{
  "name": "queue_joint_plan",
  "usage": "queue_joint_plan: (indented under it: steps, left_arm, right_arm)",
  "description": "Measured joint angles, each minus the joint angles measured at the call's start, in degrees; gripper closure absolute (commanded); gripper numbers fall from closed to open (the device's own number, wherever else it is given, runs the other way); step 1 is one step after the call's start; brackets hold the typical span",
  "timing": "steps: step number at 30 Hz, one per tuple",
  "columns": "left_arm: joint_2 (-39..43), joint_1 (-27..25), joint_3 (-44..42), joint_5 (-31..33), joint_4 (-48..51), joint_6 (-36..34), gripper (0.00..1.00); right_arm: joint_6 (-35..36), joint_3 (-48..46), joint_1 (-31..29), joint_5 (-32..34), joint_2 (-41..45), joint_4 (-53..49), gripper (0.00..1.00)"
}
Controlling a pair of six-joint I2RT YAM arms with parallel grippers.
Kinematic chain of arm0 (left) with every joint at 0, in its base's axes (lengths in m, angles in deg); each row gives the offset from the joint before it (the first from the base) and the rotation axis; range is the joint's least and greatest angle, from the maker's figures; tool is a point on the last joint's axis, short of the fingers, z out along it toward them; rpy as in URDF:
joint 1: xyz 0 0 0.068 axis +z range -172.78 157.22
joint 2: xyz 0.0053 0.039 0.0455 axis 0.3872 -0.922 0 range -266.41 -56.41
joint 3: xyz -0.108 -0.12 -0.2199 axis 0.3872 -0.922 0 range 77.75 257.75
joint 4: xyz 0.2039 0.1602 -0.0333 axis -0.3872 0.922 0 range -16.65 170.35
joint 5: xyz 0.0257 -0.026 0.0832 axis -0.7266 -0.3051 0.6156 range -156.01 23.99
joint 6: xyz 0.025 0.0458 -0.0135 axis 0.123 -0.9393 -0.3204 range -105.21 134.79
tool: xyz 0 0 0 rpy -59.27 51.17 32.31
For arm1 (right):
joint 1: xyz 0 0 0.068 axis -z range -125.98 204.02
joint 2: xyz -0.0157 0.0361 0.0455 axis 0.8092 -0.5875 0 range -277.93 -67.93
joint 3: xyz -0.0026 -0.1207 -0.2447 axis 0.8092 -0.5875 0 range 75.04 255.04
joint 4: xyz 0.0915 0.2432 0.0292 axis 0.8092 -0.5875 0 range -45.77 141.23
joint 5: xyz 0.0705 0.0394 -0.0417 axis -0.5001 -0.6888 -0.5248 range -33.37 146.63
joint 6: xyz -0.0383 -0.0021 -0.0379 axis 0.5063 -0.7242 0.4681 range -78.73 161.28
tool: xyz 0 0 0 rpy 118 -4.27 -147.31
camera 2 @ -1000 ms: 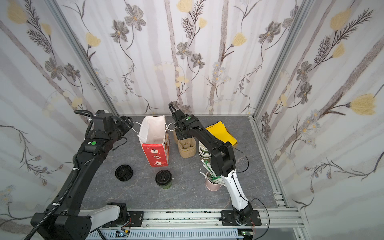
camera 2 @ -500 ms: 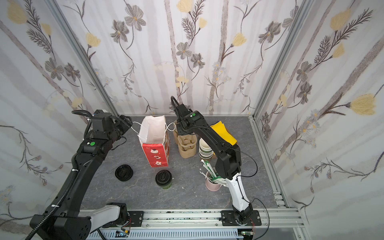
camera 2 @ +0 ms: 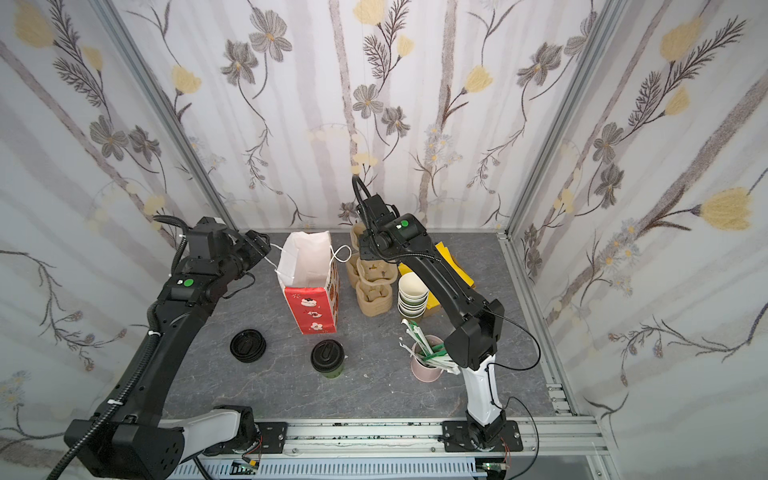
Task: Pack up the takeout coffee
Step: 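Lift the pulp carrier with the right gripper while the left grasps the bag handle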
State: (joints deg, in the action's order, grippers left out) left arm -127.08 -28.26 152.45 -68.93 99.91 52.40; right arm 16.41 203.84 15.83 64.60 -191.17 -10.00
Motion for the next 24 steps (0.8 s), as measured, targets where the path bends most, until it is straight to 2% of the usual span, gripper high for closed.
queue_joint_plan:
  steps: [7, 11, 17, 24]
  left_arm:
    - [-5.6, 0.3, 1.2, -6.7, 1.0, -1.7, 0.28]
    - [-7.9, 0.3, 1.8, -7.8, 1.8, -3.0, 0.32]
    - [-11.4, 0.6, 2.8, -9.3, 2.7, -4.5, 0.45]
    - [-13.6, 0.7, 4.6, -11.4, 3.2, -6.0, 0.66]
  right_arm:
    - [-0.2, 0.0, 0.0, 2.2, 2.1, -3.7, 0.67]
    - [-0.6, 0.0, 0.1, 2.5, 2.8, -4.4, 0.67]
    - [-1.1, 0.0, 0.0, 2.9, 2.8, -5.6, 0.67]
    - [-1.1, 0.0, -0.8, 2.9, 2.3, -5.8, 0.67]
